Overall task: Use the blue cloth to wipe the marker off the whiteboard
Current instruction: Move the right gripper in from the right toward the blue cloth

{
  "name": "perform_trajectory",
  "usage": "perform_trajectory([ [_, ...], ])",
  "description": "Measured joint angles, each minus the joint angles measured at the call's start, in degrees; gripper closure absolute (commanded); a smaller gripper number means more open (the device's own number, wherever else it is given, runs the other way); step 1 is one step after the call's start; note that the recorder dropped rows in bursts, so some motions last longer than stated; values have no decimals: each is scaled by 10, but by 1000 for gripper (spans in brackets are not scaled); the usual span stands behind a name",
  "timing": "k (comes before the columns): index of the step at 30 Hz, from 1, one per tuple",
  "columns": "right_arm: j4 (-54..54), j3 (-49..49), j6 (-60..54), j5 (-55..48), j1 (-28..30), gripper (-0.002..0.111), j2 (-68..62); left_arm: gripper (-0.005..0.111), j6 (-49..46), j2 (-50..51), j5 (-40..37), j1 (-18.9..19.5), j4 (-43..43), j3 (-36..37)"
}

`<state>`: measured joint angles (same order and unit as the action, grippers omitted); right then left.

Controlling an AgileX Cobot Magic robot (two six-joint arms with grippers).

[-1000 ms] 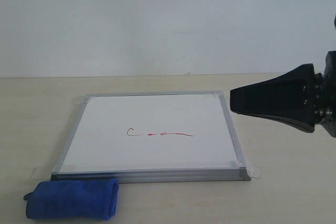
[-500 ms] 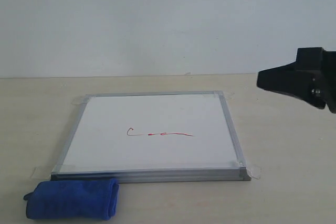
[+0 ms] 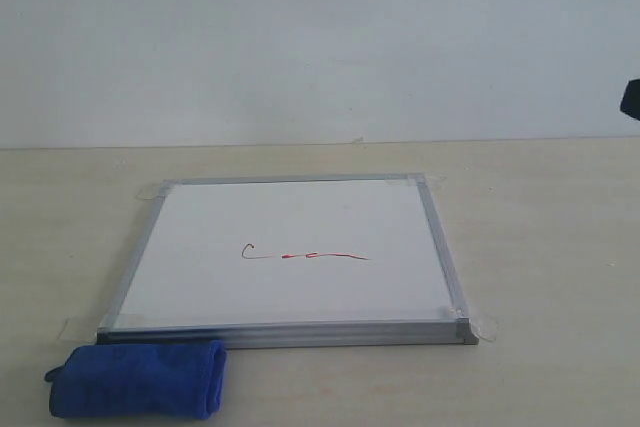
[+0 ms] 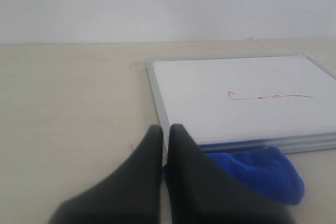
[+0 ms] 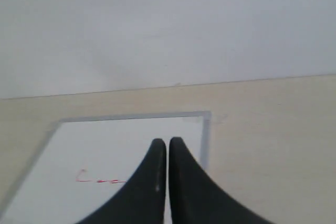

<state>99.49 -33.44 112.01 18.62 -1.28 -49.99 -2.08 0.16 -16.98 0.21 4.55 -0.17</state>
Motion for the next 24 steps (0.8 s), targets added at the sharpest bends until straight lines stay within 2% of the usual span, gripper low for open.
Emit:
perform_trajectory([
  [4, -125, -1, -20, 46, 0, 107, 24, 103, 0, 0, 0, 0, 0, 0],
  [8, -171, -2, -187, 17, 0, 107, 59, 103, 0, 0, 0, 0, 0, 0],
  [10, -187, -2, -316, -61, 0, 107, 76, 103, 0, 0, 0, 0, 0, 0],
  [14, -266, -1, -498, -230, 0, 107, 80, 103, 0, 0, 0, 0, 0, 0],
  [15, -314, -1, -556, -304, -3, 107, 74, 103, 0, 0, 0, 0, 0, 0],
  [19, -496, -12, -734, -472, -45, 107, 46, 103, 0, 0, 0, 0, 0, 0],
  [24, -752, -53, -938, -586, -123, 107, -1, 103, 0, 0, 0, 0, 0, 0],
])
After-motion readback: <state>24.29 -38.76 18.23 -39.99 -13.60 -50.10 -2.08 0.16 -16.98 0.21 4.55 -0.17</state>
